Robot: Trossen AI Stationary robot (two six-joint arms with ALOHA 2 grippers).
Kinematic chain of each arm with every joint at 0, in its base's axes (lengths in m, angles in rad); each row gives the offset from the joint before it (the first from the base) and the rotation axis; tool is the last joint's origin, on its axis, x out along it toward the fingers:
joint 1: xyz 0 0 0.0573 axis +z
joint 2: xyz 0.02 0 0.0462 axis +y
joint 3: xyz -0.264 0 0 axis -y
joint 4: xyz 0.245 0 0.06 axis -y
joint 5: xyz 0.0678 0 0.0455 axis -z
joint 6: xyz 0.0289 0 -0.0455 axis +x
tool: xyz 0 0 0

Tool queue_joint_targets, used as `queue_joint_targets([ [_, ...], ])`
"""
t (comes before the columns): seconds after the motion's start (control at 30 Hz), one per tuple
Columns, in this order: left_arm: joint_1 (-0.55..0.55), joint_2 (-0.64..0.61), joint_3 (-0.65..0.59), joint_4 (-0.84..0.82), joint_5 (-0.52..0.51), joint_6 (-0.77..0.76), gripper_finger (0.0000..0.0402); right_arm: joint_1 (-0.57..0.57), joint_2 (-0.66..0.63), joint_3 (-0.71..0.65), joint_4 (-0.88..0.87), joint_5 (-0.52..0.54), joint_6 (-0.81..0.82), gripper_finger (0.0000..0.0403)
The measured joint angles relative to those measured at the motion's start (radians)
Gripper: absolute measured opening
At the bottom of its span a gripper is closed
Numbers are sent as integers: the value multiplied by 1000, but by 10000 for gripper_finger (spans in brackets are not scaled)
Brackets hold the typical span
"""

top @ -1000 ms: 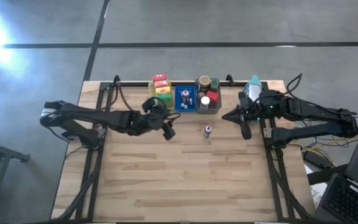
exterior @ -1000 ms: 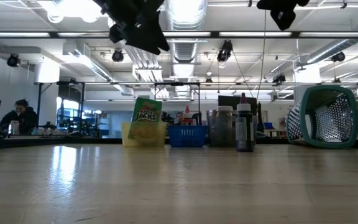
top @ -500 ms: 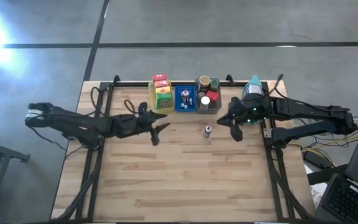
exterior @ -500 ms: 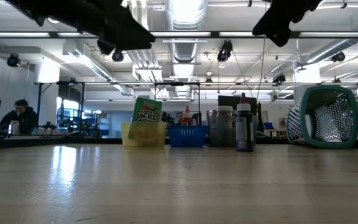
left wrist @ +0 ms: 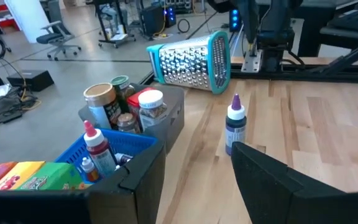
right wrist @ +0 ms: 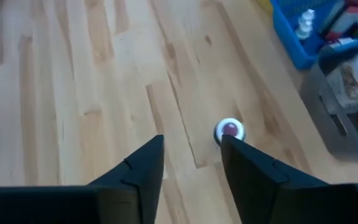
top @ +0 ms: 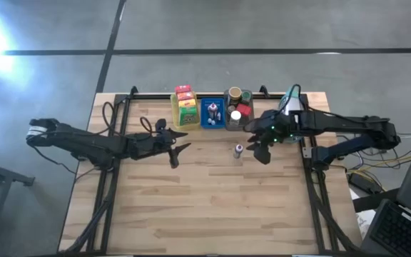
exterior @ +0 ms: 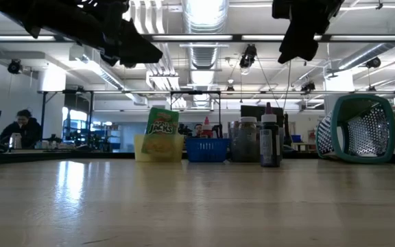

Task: Pick & Place Kitchen Items
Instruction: Put the large purple food coloring bottle into the blue bin

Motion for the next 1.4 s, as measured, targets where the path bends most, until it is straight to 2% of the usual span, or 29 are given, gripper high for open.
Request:
queue_joint_targets([
  [0.17, 11, -11, -3, -3, 22, 0, 190, 61, 50, 30, 2, 82, -27, 175],
  [0.23, 31, -25, -17, 11, 80, -5, 190, 90, 58, 39, 3, 136, -36, 177],
  [0.37, 83, -53, -82, 94, 264, -27, 190, 135, 69, 47, -4, 232, -42, 172],
  [0.43, 101, -63, -109, 148, 293, -31, 190, 143, 65, 39, -5, 251, -26, 168],
  [0.63, 116, -70, -132, 175, 227, -30, 190, 142, 61, 9, -23, 252, 70, 157],
  [0.77, 116, -69, -129, 177, 219, -30, 190, 141, 66, -36, -10, 253, 86, 156],
  [1.03, 116, -69, -129, 178, 219, -38, 190, 141, 64, -151, 183, 280, 50, 178],
  [1.17, 116, -69, -129, 178, 219, -40, 190, 141, 65, -197, 218, 327, 37, 184],
  [1.3, 116, -69, -129, 178, 219, -40, 190, 141, 64, -229, 227, 362, 49, 182],
  [1.4, 116, -69, -129, 178, 219, -40, 190, 141, 66, -256, 296, 364, 51, 175],
])
